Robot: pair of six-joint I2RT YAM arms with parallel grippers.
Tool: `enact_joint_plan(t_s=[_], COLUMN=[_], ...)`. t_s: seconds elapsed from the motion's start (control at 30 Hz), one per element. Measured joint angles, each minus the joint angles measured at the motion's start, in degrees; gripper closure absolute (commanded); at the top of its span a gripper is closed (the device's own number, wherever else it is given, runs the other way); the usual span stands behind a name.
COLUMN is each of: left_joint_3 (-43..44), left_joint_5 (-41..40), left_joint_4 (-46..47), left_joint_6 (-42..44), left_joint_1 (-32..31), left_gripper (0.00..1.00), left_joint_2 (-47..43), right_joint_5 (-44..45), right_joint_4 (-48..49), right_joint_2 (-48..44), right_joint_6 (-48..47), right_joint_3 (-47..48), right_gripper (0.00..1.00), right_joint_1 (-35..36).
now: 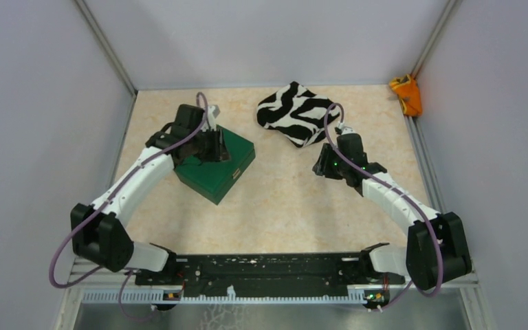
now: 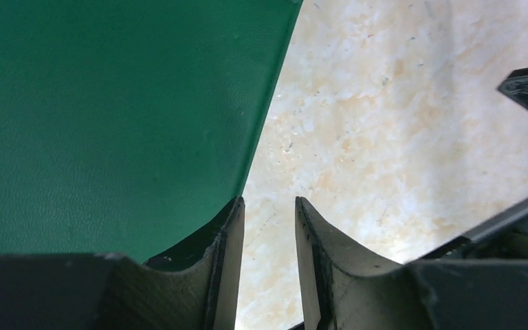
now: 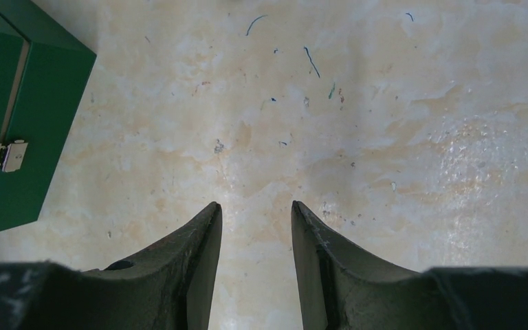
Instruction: Organize the mixed jewelry
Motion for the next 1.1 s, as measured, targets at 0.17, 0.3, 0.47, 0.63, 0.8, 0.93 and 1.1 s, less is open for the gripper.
enact_joint_plan(t_s=[0.17,0.3,0.47,0.63,0.8,0.93,1.1], left_joint_3=[9.25,17.40,19.26,7.82,6.58,12.85,19.74], left_joint_5=[-12.48,-19.41,-24.55,-24.41,-24.33,-26.62,-26.97], left_joint_4=[-2.67,-4.02,-2.67,-0.50,-1.05,-7.37,-5.70], left_joint_6=[0.33,1.03,1.53,0.09,-1.64,-1.38,1.46], left_joint_1=[-6.71,-7.26,-7.26,-7.26,-8.46,-9.97,-10.54], left_gripper=[0.61,0.61,0.61,0.62,0.60,0.56,0.49], left_joint_2=[6.21,7.21,7.67,13.31,16.96,16.81,7.37], right_joint_5=[0.24,0.42,0.59,0.81,1.20,1.51,1.66], right_joint_4=[-0.26,-0.22,-0.26,-0.24,-0.24,-0.28,-0.35], right_joint_2=[0.00,-0.02,-0.02,-0.02,-0.09,-0.09,-0.46], right_joint_6=[0.04,0.04,0.11,0.48,0.48,0.46,0.48], right_joint_3=[0.66,0.98,0.98,0.98,0.96,0.96,0.96], right_gripper=[0.58,0.58,0.58,0.58,0.58,0.58,0.59], right_joint_1=[0.35,0.61,0.66,0.66,0.66,0.66,0.66])
